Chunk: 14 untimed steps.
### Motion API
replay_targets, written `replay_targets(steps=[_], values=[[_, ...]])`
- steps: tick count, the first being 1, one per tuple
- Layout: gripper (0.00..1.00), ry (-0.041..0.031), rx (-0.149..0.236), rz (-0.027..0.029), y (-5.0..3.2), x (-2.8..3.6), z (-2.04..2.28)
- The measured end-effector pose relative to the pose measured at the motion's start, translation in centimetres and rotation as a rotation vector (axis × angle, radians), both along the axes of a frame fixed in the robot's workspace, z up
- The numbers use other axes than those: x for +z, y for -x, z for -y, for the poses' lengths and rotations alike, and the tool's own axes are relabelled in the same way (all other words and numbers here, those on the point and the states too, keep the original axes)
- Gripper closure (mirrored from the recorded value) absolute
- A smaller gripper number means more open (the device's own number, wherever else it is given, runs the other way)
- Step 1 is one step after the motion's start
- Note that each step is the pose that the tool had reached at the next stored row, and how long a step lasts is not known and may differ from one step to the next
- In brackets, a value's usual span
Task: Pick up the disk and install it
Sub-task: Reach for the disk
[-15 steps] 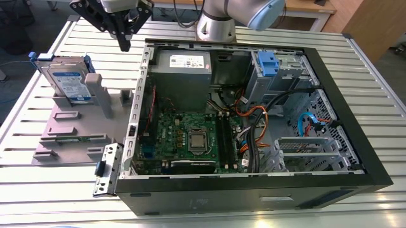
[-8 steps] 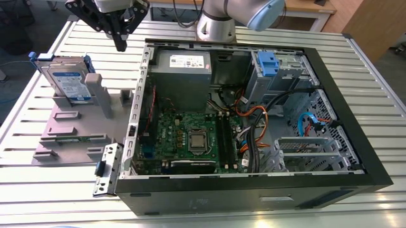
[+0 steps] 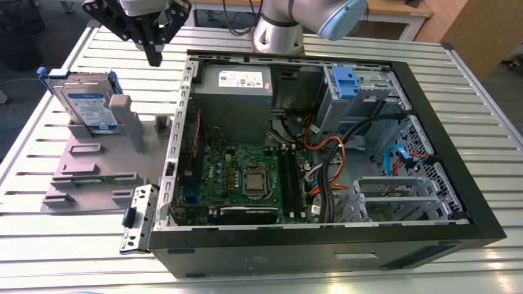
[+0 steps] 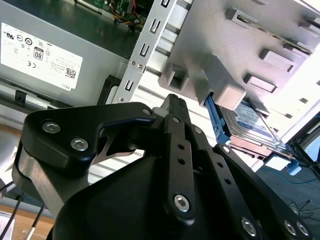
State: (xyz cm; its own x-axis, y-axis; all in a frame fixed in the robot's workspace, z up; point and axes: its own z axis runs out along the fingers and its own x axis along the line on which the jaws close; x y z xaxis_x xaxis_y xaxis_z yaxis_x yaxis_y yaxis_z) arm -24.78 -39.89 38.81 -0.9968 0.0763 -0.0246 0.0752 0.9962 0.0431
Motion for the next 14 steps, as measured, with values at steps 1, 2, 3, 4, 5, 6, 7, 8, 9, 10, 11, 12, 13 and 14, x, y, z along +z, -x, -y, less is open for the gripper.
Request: replay_targets(steps=[1, 2, 3, 4, 5, 6, 7, 8, 9, 10, 11, 12, 13, 14], values=[[0.89, 0.0, 0.0, 0.0, 0.03, 0.0, 0.0], [0.89, 0.0, 0.0, 0.0, 0.04, 0.0, 0.0], [0.89, 0.0, 0.0, 0.0, 0.06, 0.0, 0.0], [0.89, 0.0, 0.0, 0.0, 0.08, 0.0, 0.0], [0.89, 0.0, 0.0, -0.0001, 0.1, 0.0, 0.0], [0.89, -0.0001, 0.0, 0.0, 0.11, 0.0, 0.0], [0.89, 0.0, 0.0, 0.0, 0.13, -0.01, 0.0], [0.89, -0.0001, 0.0, 0.0, 0.16, 0.0, 0.0], [0.89, -0.0001, 0.0, 0.0, 0.18, 0.0, 0.0], [0.89, 0.0, 0.0, 0.0, 0.2, -0.01, 0.0], [0.89, 0.0, 0.0, 0.0, 0.23, 0.0, 0.0], [0.89, 0.0, 0.0, 0.0, 0.25, -0.01, 0.0], [0.89, 0.0, 0.0, 0.0, 0.28, -0.01, 0.0], [0.89, 0.0, 0.0, 0.0, 0.3, -0.01, 0.0]])
